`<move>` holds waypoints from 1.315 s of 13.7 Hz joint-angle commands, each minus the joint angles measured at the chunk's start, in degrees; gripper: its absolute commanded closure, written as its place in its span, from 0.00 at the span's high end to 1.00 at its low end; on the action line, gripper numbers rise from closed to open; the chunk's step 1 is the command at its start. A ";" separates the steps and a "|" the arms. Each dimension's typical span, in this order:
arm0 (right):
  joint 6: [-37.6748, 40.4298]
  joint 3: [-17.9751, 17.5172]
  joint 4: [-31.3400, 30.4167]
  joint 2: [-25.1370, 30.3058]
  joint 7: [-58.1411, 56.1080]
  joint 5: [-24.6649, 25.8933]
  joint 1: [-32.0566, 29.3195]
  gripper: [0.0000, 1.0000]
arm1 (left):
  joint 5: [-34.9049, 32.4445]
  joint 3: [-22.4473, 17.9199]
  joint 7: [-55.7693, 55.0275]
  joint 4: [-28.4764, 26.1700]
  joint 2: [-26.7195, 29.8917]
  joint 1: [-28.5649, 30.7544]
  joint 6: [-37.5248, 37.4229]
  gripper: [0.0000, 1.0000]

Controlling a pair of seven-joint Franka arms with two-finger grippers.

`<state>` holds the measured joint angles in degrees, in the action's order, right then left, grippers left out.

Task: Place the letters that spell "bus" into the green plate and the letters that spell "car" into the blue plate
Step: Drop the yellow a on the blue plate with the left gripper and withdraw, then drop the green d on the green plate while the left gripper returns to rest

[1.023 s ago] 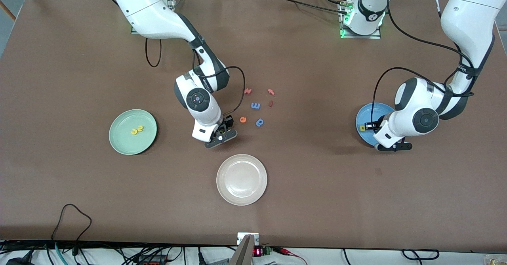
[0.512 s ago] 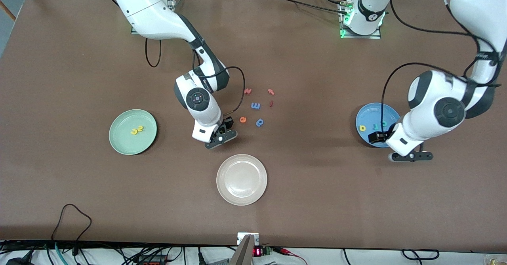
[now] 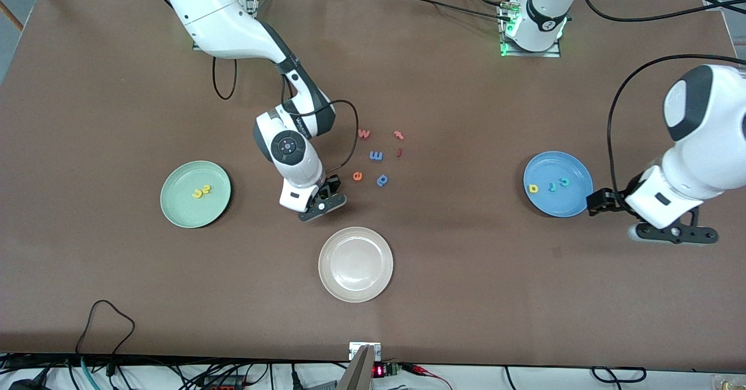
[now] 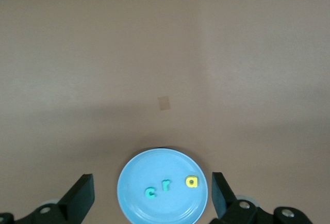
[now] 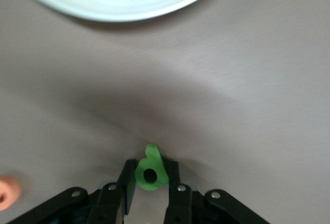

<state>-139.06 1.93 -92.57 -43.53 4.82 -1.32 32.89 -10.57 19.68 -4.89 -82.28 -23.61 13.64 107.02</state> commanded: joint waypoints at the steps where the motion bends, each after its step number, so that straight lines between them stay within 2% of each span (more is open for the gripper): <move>1: 6.40 1.67 -1.73 5.80 -3.40 0.09 -3.16 0.00 | 10.35 -19.87 3.13 3.88 2.68 -14.03 -2.26 1.00; 2: 9.04 1.68 -3.57 8.70 -5.07 0.09 -5.44 0.00 | 12.92 -24.55 3.13 3.97 3.91 -17.03 -2.34 1.00; 3: 10.98 1.76 -5.76 11.16 -6.39 0.18 -7.64 0.00 | 13.21 -25.82 3.04 3.88 5.40 -17.59 -2.78 1.00; 7: 13.46 1.94 -17.01 18.38 -10.88 2.01 -15.73 0.00 | 13.04 -25.22 2.51 1.87 10.59 -17.59 -12.26 1.00; 10: 13.11 1.94 -19.31 18.84 -11.58 5.10 -21.36 0.01 | 13.03 -23.99 2.51 -4.45 14.81 -17.42 -11.05 1.00; 11: 13.02 1.94 -19.49 18.75 -12.63 5.19 -22.59 0.08 | 12.95 -23.99 2.60 -7.08 16.48 -17.41 -9.39 1.00; 13: 13.11 1.94 -19.49 19.01 -15.18 5.19 -24.53 0.46 | 12.60 -23.90 2.51 -11.31 18.95 -17.33 -7.53 1.00; 14: 13.46 1.94 -19.06 19.45 -15.02 5.02 -25.06 0.99 | 12.60 -23.90 2.51 -11.50 18.95 -17.33 -7.62 1.00; 16: 14.68 1.85 -17.40 22.51 -15.28 4.67 -25.15 1.00 | 12.68 -23.90 2.60 -10.89 18.78 -17.07 -7.71 1.00; 18: 25.88 1.85 -8.74 23.49 -15.19 4.22 -25.15 1.00 | 12.51 -24.07 2.52 -10.62 18.52 -16.98 -7.88 1.00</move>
<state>-122.13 4.60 -107.59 -22.75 -9.75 3.14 8.34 1.26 -4.32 -3.00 -91.29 -6.63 -3.65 98.26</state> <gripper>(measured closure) 0.247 0.000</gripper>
